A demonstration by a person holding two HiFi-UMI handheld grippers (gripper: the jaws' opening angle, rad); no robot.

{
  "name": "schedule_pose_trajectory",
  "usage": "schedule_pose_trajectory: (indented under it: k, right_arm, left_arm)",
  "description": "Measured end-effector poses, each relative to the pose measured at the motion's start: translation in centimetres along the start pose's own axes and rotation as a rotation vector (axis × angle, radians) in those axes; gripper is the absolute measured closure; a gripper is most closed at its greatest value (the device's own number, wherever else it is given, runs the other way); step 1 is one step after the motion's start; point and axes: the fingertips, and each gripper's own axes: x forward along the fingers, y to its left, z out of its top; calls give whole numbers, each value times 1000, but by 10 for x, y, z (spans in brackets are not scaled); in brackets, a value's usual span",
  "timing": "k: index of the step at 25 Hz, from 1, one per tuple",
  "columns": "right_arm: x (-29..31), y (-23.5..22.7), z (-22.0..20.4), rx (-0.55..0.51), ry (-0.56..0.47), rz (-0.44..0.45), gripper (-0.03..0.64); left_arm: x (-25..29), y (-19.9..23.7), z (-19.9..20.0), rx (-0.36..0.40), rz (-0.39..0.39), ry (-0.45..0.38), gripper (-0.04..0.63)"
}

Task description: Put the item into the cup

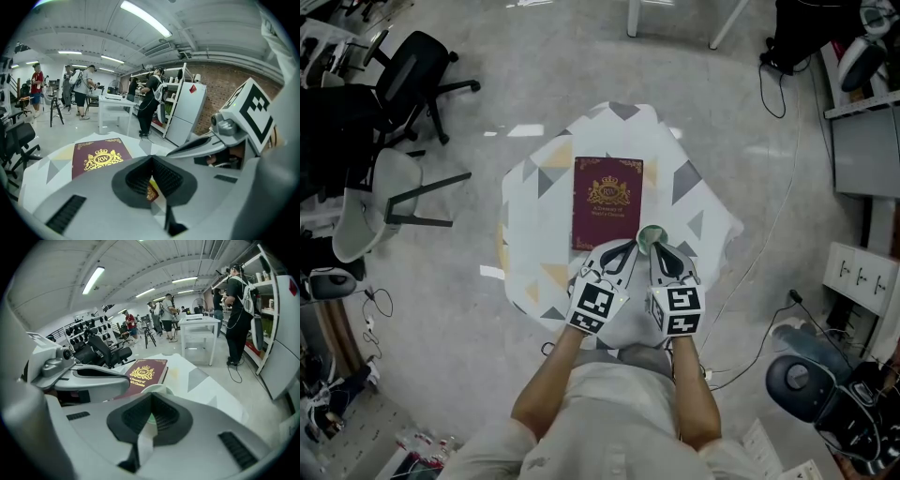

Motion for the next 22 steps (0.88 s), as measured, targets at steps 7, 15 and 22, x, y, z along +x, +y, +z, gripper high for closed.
schedule_pose_trajectory:
  k: [7,15,22]
  right_arm:
    - [9,-2,-7,-22,49,0,612]
    - [18,1,-14,-74,99,0,611]
    - [23,2,-15,-95,122,-12,606]
  left_arm:
    - [5,0,-3,-3,-2,14,583]
    - [6,-2,-3,-2,-3,14,583]
    - [3,-3,-1,1,0,8,583]
